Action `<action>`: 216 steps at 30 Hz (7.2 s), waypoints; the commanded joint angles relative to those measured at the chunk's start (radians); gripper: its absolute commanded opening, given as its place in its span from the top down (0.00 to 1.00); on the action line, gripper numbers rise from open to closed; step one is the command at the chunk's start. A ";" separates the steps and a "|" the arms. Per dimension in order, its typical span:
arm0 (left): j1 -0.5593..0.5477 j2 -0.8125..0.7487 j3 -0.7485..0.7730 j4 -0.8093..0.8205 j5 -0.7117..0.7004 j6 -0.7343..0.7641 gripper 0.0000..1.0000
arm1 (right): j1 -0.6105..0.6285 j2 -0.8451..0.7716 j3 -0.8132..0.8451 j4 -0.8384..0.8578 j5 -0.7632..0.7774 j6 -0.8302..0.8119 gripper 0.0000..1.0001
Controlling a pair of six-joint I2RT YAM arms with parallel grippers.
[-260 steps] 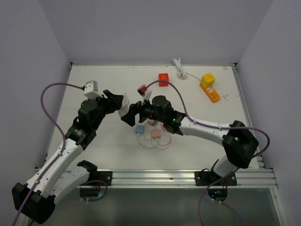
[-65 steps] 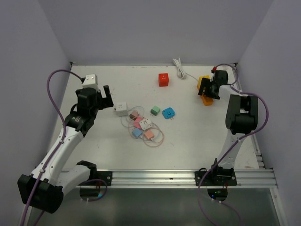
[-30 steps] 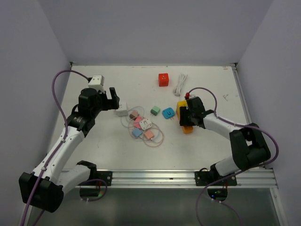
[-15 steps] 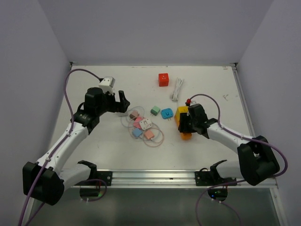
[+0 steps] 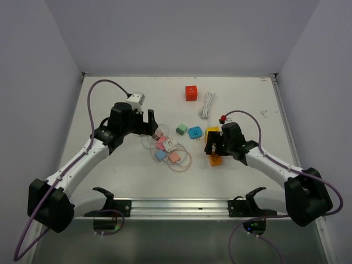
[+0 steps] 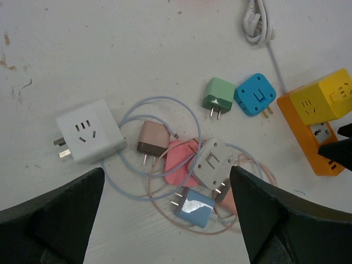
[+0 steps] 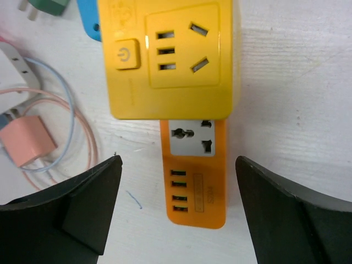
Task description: Pull the plug off the socket
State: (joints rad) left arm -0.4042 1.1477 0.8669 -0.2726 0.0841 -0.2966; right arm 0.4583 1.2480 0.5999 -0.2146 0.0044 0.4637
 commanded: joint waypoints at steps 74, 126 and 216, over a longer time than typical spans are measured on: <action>-0.461 0.517 0.224 0.525 -0.215 -0.608 0.92 | 0.005 -0.227 -0.098 0.181 -0.136 0.196 0.03; -0.452 0.078 -0.192 1.047 -0.270 -0.501 1.00 | -0.026 -0.088 -0.031 -0.069 0.224 0.220 1.00; -0.438 0.216 0.135 0.380 -0.176 -0.727 1.00 | -0.115 -0.157 0.018 -0.077 0.339 0.027 1.00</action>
State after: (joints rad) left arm -0.8513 1.5379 0.9829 0.1528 -0.0319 -1.1030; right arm 0.4225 1.0416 0.6224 -0.1329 -0.1570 0.4973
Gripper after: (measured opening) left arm 0.661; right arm 0.395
